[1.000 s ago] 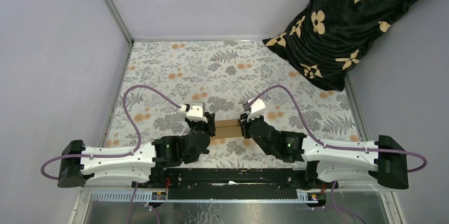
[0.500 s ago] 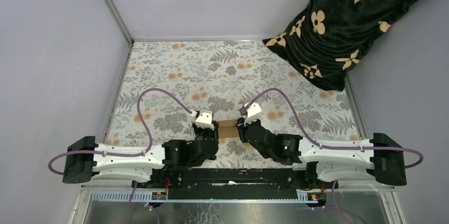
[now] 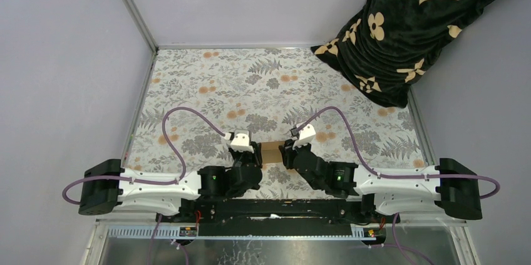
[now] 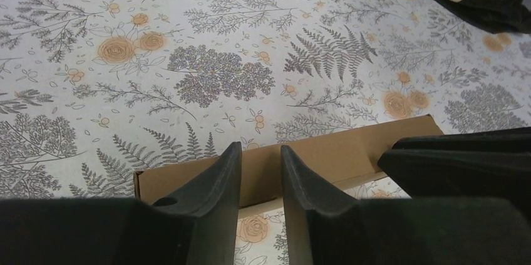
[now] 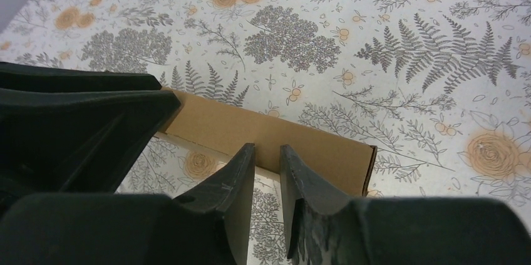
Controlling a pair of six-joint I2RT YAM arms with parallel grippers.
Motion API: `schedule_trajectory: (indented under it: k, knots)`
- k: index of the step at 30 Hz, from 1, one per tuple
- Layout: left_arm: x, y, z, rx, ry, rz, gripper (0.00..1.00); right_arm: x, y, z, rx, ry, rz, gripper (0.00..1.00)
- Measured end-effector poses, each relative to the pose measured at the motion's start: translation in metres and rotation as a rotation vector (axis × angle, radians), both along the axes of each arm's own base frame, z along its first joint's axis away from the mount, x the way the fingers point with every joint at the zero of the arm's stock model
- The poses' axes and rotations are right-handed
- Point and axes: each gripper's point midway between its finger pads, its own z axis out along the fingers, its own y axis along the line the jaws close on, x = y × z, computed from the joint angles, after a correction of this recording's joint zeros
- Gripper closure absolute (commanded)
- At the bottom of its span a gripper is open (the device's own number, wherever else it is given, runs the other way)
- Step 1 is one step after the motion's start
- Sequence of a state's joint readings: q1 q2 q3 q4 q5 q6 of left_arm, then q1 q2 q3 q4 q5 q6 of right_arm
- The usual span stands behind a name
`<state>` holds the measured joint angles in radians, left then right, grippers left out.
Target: Fold the paper box
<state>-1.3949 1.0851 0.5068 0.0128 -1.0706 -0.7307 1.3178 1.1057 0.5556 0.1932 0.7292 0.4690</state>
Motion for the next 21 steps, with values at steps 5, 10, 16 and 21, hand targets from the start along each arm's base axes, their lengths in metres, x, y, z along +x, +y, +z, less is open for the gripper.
schedule_trajectory:
  k: [5, 10, 16, 21]
  knots:
    - [-0.001, 0.000, -0.003, -0.042, -0.007, 0.037, 0.65, -0.001, 0.001, -0.004, 0.068, 0.006, -0.043, 0.72]
    - [-0.002, 0.001, -0.003, -0.087, -0.014, 0.068, 0.65, -0.002, -0.001, -0.008, 0.131, 0.016, -0.088, 0.72]
    - [-0.004, 0.000, -0.003, -0.121, -0.010, 0.076, 0.64, -0.007, -0.006, -0.003, 0.230, 0.050, -0.104, 0.69]
    - [-0.006, -0.003, -0.002, -0.137, -0.004, 0.072, 0.63, -0.015, -0.027, 0.007, 0.193, 0.037, -0.082, 0.68]
